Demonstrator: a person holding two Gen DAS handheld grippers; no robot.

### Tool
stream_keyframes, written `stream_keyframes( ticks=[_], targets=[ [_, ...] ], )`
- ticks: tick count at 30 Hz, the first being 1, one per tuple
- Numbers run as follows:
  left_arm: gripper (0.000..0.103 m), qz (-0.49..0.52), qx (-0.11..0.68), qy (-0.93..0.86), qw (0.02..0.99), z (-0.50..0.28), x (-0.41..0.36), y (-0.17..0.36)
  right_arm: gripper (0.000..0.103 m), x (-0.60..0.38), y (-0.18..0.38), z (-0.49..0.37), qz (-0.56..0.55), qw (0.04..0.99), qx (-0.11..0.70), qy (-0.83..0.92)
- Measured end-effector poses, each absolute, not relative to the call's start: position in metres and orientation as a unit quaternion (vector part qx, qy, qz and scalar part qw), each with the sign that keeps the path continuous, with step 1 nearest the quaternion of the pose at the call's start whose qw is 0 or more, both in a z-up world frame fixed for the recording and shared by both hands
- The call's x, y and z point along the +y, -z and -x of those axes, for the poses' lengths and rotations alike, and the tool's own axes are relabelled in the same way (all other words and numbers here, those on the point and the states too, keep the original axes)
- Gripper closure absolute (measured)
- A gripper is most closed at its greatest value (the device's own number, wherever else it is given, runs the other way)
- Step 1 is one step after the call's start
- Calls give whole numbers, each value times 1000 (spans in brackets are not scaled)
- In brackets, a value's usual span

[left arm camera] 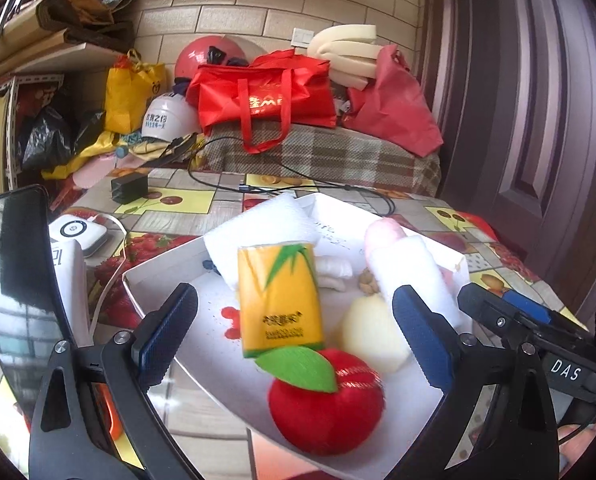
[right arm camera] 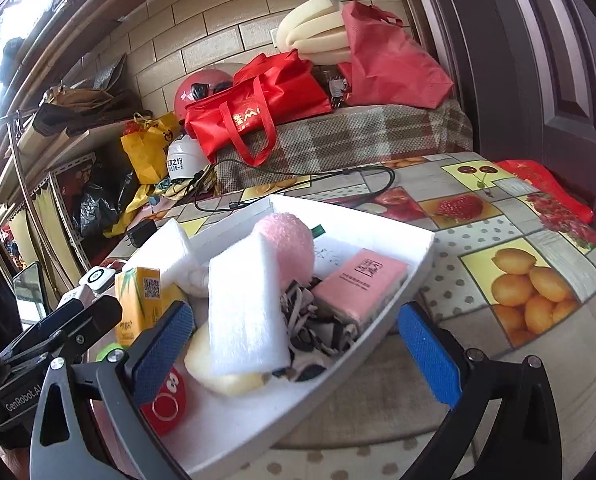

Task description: Organize soft objects

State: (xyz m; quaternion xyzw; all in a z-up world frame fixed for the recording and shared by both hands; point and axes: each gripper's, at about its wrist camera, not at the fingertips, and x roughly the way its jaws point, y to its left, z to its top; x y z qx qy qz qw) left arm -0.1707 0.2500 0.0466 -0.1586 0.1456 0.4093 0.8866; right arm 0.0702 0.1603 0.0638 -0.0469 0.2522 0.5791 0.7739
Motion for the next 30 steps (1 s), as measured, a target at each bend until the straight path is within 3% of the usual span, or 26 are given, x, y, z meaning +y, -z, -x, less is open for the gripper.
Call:
stream_keyframes(
  ticks=[9,20,23,26,30],
  targets=[
    [4,129,174,-383,898,165,191,-47,0,114,-66,-71,46,780,241,-576],
    [4,48,160,-480,861,179,119,-51,0,12,-85,-44,61,822,129,-551],
    [4,76,153,-456,874,185,118,-50,0,-17,-90,-40,42,848,114,-516],
    [4,121,191,-444,867,180,128,-43,0,-28,-86,-44,47,861,129,-490],
    [4,105,231,-505,825,173,129,-40,0,-34,-86,-46,36,868,128,-479]
  ],
)
